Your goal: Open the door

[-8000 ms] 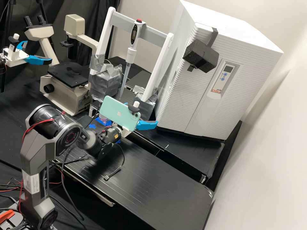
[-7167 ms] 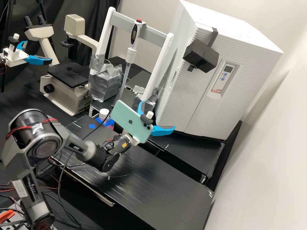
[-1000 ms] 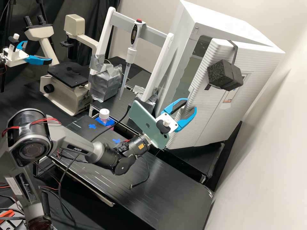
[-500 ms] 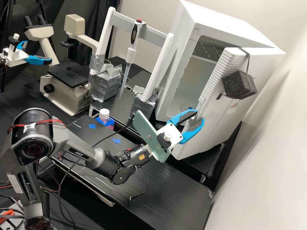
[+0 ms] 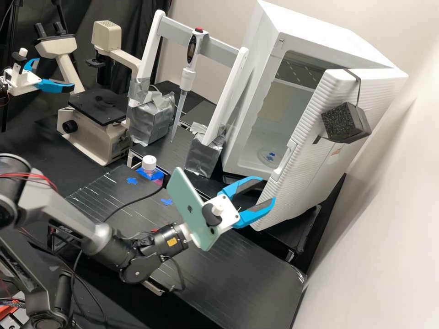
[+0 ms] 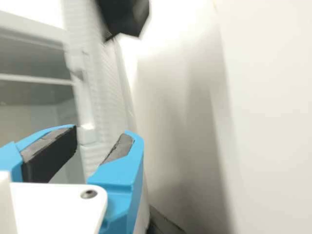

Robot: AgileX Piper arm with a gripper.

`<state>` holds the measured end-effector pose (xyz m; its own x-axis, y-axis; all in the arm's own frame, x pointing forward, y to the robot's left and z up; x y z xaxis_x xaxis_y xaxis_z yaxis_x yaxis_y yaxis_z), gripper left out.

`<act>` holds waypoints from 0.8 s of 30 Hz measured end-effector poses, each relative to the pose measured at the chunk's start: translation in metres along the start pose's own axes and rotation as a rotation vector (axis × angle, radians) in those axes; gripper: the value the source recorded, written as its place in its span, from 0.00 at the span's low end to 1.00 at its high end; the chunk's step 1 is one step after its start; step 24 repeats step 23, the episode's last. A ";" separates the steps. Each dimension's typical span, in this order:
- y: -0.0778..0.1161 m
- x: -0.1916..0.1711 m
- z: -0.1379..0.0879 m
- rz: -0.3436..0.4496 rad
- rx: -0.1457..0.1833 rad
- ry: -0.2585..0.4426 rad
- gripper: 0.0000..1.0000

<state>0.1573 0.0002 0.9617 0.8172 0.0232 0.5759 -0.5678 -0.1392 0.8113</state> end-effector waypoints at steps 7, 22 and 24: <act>-0.030 -0.030 -0.046 -0.157 0.011 0.230 1.00; -0.092 -0.033 -0.065 -0.298 0.138 0.263 1.00; -0.095 -0.032 -0.063 -0.307 0.137 0.255 1.00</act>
